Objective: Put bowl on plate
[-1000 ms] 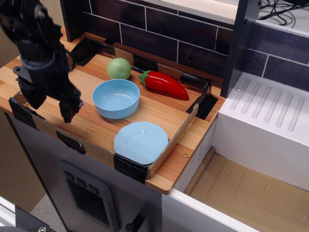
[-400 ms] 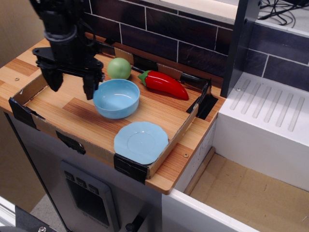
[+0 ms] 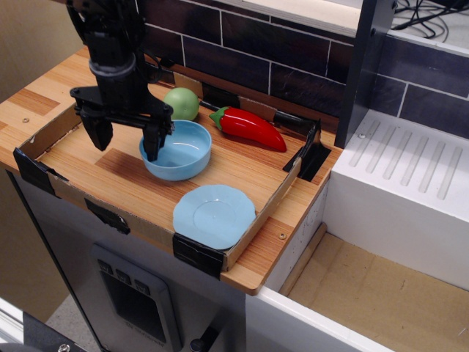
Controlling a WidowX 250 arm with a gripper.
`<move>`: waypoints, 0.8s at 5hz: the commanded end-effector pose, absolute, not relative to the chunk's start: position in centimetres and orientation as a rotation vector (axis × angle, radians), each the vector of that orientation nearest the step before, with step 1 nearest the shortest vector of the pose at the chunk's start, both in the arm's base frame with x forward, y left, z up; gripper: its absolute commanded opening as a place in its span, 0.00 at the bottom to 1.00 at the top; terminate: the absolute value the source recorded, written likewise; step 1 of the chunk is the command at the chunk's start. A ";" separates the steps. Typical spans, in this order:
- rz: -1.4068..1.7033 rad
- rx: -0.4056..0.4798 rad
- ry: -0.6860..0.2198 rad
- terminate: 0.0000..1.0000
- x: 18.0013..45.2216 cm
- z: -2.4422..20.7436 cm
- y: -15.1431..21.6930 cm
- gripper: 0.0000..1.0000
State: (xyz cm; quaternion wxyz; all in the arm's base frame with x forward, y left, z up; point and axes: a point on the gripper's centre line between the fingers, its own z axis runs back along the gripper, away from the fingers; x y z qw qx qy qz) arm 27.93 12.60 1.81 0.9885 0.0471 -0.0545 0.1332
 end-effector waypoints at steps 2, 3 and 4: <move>0.204 0.071 -0.196 0.00 29.6 2.4 12.0 0.00; 0.189 0.074 -0.219 0.00 29.3 2.7 11.9 0.00; 0.180 0.070 -0.222 0.00 29.1 2.6 11.9 0.00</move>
